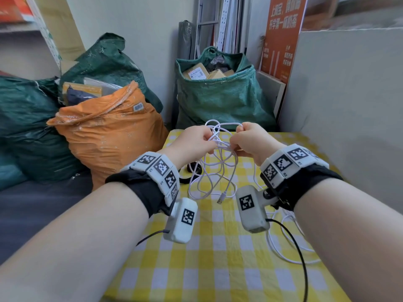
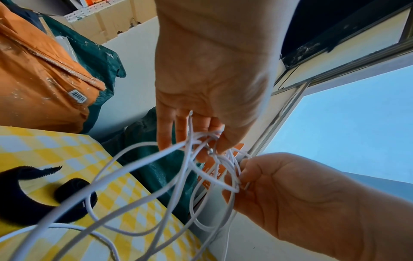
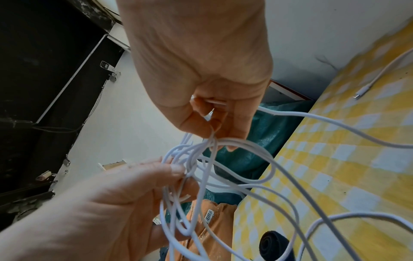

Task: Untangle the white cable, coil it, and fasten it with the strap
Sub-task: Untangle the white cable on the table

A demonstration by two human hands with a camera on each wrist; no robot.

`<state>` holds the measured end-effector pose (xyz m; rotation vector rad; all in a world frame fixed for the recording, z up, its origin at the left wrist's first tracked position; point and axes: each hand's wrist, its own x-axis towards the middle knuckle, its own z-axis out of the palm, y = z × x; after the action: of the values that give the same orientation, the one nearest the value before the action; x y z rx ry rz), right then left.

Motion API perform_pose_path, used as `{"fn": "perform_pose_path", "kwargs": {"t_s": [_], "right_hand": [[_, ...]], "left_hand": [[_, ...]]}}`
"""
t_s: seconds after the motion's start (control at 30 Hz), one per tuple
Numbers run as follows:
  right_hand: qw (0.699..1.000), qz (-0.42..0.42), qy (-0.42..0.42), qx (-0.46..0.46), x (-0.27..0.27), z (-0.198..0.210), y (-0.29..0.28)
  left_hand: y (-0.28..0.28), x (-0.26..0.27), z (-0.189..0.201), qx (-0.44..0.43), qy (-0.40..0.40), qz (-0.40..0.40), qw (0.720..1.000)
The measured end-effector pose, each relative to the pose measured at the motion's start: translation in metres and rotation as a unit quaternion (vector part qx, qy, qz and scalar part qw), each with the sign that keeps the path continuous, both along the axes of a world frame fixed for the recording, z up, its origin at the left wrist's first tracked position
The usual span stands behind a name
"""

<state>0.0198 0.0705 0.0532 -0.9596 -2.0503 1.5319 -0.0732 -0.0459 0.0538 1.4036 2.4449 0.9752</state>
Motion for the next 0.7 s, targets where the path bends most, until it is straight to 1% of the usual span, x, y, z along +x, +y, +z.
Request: {"fn": "perform_pose_path", "kwargs": {"t_s": [0.07,0.17,0.23,0.3,0.37,0.43,0.5,0.57,0.7], "right_hand": [[1.0,0.005,0.003,-0.012,0.001,-0.001,-0.001],[0.999,0.012,0.018,-0.025,0.001,-0.002,-0.001],[0.999,0.016,0.024,-0.03,0.002,-0.002,-0.001],[0.999,0.021,0.028,-0.037,0.002,-0.001,-0.002],[0.998,0.024,0.029,-0.044,0.002,-0.001,-0.003],[0.998,0.023,0.039,-0.052,0.002,0.001,-0.003],[0.996,0.026,0.05,-0.066,0.002,0.002,-0.003],[0.995,0.035,0.055,-0.08,0.002,0.003,-0.003],[0.994,0.04,0.06,-0.082,0.002,0.002,-0.003]], "left_hand": [[-0.001,0.0,0.001,-0.013,-0.011,-0.008,1.0],[-0.003,-0.002,0.003,-0.027,0.002,-0.02,0.999],[-0.004,-0.003,0.001,-0.023,0.014,-0.008,1.0],[-0.004,-0.004,-0.001,0.0,0.044,0.011,0.999],[-0.002,-0.005,-0.002,0.018,0.078,0.0,0.997],[0.0,-0.005,-0.004,0.01,0.123,-0.023,0.992],[0.0,-0.005,-0.006,0.028,0.16,-0.022,0.986],[-0.001,-0.006,-0.008,0.06,0.197,-0.017,0.978],[-0.001,-0.003,-0.008,0.087,0.263,-0.06,0.959]]}}
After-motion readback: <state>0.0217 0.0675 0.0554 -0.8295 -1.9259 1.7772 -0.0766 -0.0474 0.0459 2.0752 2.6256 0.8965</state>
